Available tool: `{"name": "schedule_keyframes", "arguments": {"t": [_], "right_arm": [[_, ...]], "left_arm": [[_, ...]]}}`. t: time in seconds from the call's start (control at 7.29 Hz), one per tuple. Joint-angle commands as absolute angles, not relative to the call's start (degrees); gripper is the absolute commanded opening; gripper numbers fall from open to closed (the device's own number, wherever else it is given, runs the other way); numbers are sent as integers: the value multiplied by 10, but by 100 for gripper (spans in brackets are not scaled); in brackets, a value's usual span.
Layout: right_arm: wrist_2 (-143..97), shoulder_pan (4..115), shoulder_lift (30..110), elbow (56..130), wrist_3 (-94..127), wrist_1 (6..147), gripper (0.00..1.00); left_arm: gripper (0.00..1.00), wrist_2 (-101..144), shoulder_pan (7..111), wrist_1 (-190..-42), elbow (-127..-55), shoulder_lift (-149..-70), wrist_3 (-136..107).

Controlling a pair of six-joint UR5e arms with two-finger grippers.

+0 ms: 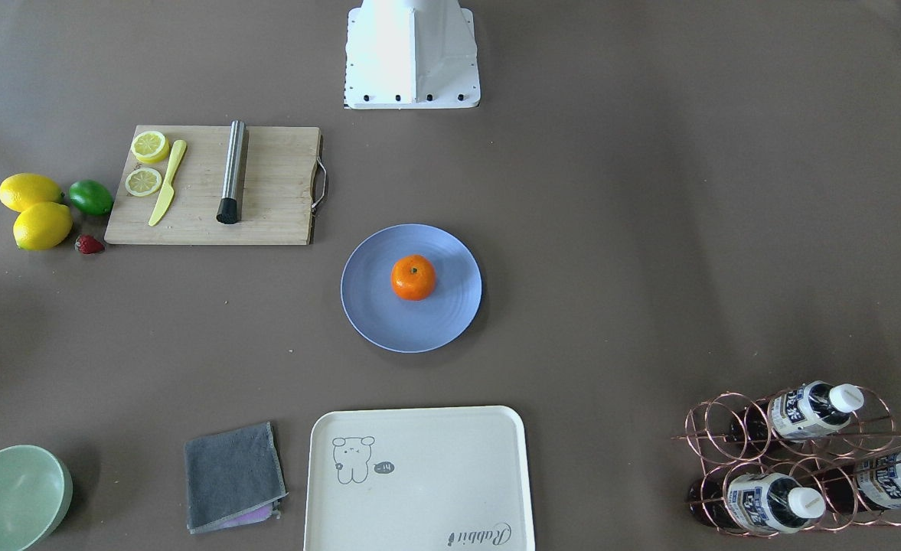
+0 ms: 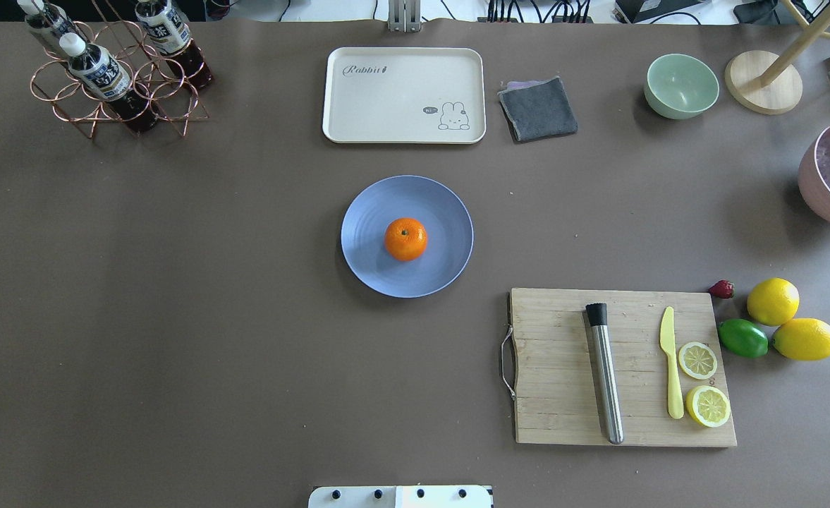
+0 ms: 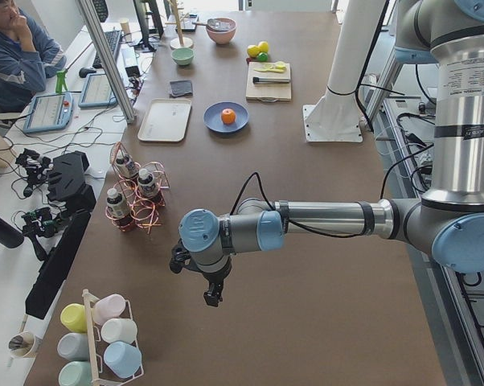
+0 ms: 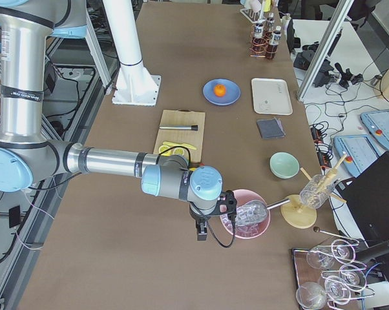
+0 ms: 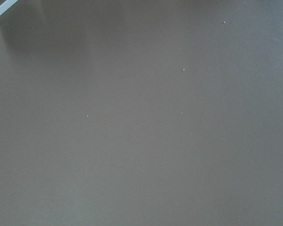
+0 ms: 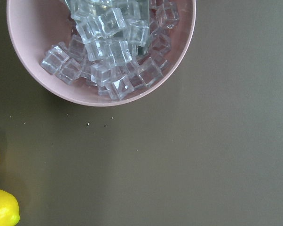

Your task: Pick orange to plate

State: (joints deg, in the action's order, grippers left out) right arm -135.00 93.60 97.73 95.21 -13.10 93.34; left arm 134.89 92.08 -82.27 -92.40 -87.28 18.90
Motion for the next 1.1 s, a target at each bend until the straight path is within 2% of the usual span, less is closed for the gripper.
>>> {"name": "schedule_keyframes", "arguments": {"t": [0.0,0.96], "right_arm": [[-1353,936,977,954,-132,933,100],[-1369,936,978,955,-132,933,100]], "left_arm": [[98,1349,921,-823,-925,-873,189],[98,1350,922,-823,-924,-873,189]]}}
